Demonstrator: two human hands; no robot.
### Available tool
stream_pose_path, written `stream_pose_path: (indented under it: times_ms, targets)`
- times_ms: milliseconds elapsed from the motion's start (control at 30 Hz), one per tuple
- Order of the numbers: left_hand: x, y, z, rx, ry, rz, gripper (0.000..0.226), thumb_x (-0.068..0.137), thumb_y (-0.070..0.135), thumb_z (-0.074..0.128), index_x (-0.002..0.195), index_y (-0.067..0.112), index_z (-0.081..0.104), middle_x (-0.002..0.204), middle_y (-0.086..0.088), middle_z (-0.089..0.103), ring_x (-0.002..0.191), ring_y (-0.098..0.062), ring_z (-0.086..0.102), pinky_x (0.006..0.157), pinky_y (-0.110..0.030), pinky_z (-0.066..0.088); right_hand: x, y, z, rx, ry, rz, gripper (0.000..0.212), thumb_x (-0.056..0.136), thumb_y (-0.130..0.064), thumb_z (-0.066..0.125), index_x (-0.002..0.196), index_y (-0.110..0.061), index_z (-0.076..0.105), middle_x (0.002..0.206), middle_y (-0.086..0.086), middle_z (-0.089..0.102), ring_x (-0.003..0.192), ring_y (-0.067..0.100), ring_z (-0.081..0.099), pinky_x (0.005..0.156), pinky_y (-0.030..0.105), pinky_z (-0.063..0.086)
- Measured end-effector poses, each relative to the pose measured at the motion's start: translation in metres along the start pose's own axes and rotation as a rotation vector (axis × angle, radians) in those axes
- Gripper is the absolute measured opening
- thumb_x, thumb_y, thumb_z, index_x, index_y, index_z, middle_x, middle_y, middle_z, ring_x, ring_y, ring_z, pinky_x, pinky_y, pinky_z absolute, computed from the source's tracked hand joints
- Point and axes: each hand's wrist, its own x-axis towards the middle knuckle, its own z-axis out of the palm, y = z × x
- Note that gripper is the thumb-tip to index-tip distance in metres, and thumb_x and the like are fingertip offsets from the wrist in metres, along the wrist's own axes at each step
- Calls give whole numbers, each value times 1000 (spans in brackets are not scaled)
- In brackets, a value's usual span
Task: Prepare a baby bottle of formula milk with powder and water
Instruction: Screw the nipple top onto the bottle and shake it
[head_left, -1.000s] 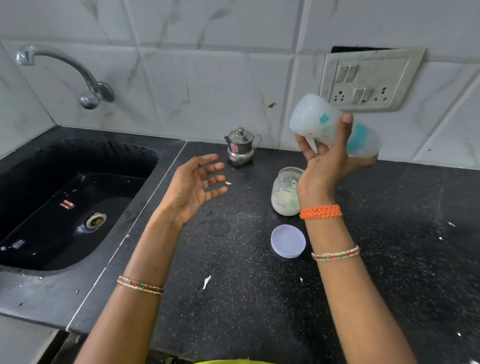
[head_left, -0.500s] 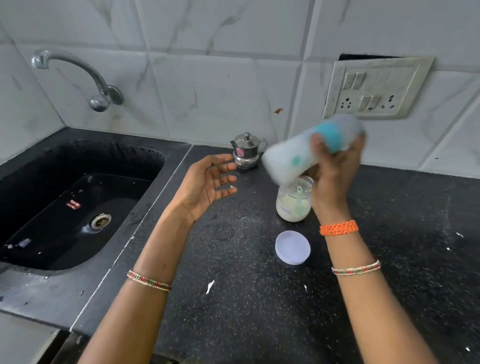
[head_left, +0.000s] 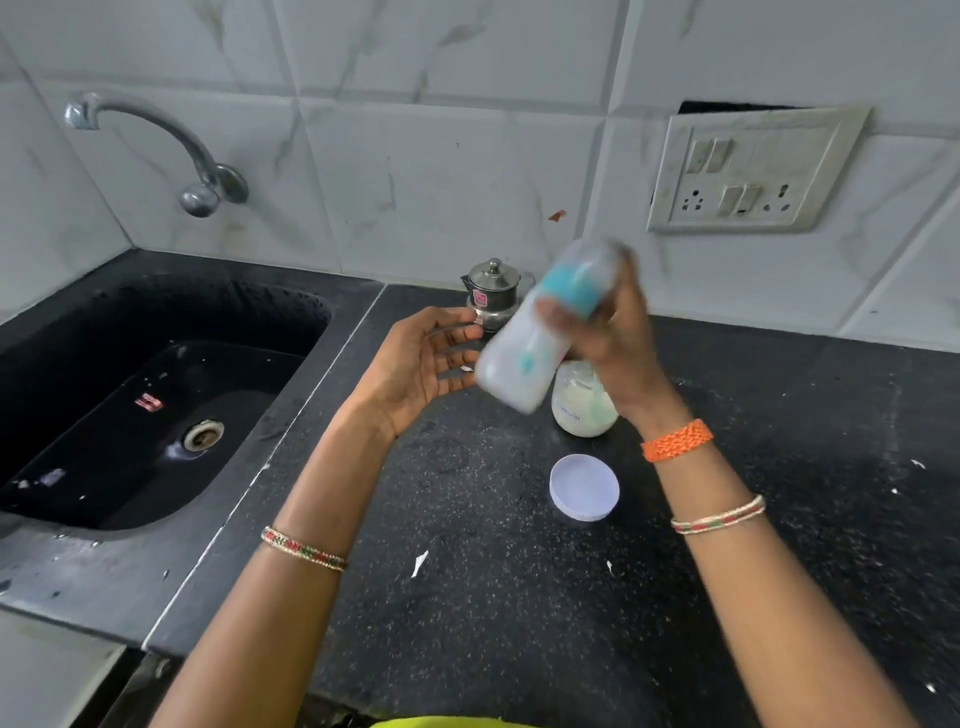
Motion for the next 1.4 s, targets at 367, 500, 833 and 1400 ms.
stream_pose_path:
  times_ms: [367, 500, 833, 1400]
  targets:
    - [-1, -4, 0, 114, 0, -82, 21, 91, 24, 43, 98, 15, 61, 91, -2, 61, 76, -15, 56, 71, -34, 50, 13, 5, -14, 218, 92, 153, 59, 65, -27, 80, 112, -17, 46, 92, -4, 61, 80, 10, 65, 56, 31, 55]
    - [-2, -10, 5, 53, -76, -265, 34, 95, 38, 39, 108, 12, 57, 96, -9, 61, 78, -22, 61, 68, -38, 57, 9, 8, -5, 375, 59, 236, 58, 72, -32, 80, 113, -21, 40, 102, 0, 61, 90, 13, 66, 64, 40, 57]
    - [-6, -14, 14, -53, -113, -123, 28, 98, 18, 38, 118, 4, 52, 101, -13, 61, 83, -21, 60, 66, -33, 54, -8, 11, 7, -178, -322, 360, 66, 87, -23, 66, 138, -28, 23, 126, -1, 49, 117, 17, 55, 88, 38, 56]
    - [-2, -9, 5, -398, 87, 78, 47, 97, 35, 29, 134, 11, 46, 135, -7, 55, 128, -18, 48, 111, -33, 31, -12, 0, 9, 520, 21, 279, 56, 56, -25, 82, 106, -9, 60, 98, 6, 72, 90, 24, 70, 61, 39, 59]
